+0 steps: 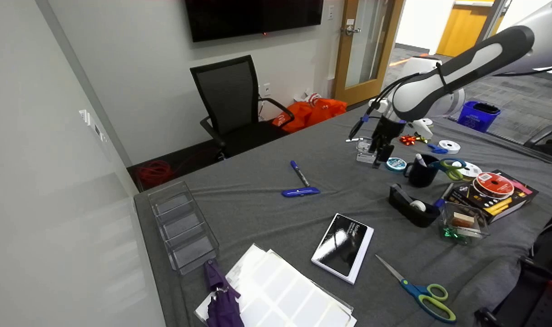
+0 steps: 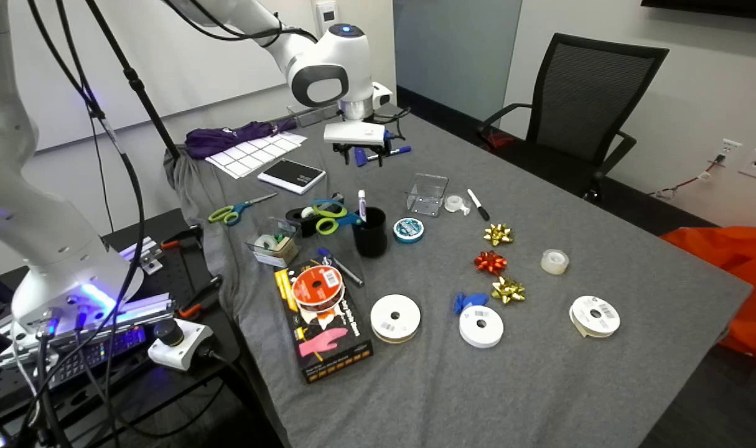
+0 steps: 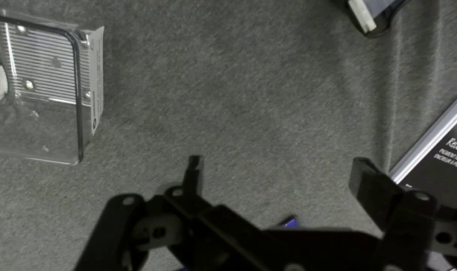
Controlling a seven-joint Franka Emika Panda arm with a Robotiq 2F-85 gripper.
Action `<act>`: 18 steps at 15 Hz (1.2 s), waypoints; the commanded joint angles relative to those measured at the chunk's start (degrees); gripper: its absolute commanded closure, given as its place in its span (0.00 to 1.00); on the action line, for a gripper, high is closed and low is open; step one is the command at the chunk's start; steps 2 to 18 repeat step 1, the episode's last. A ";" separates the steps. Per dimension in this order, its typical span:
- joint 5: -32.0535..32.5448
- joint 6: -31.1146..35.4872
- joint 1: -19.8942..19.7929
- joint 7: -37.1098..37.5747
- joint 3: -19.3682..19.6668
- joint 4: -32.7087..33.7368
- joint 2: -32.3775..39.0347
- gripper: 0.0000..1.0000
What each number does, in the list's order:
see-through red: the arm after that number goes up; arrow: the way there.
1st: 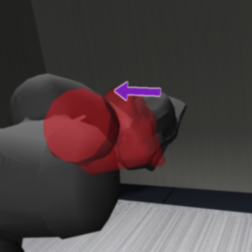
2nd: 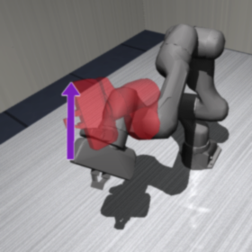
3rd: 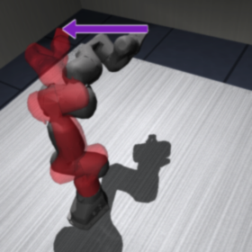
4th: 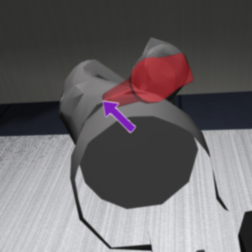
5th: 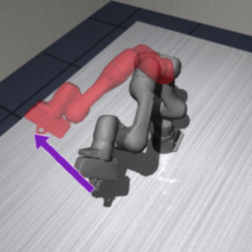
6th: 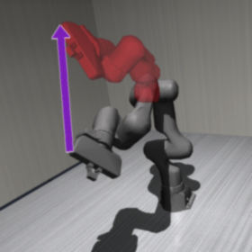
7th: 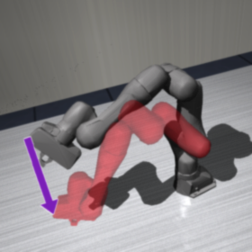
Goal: Move the black cup to the right
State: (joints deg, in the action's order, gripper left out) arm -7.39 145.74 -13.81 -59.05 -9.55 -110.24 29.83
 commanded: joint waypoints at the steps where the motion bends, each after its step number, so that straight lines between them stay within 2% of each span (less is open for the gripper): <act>1: -0.83 0.87 1.02 1.42 0.42 -2.71 -2.29 0.00; 18: -0.83 0.87 1.02 1.42 0.42 -2.71 -2.29 0.00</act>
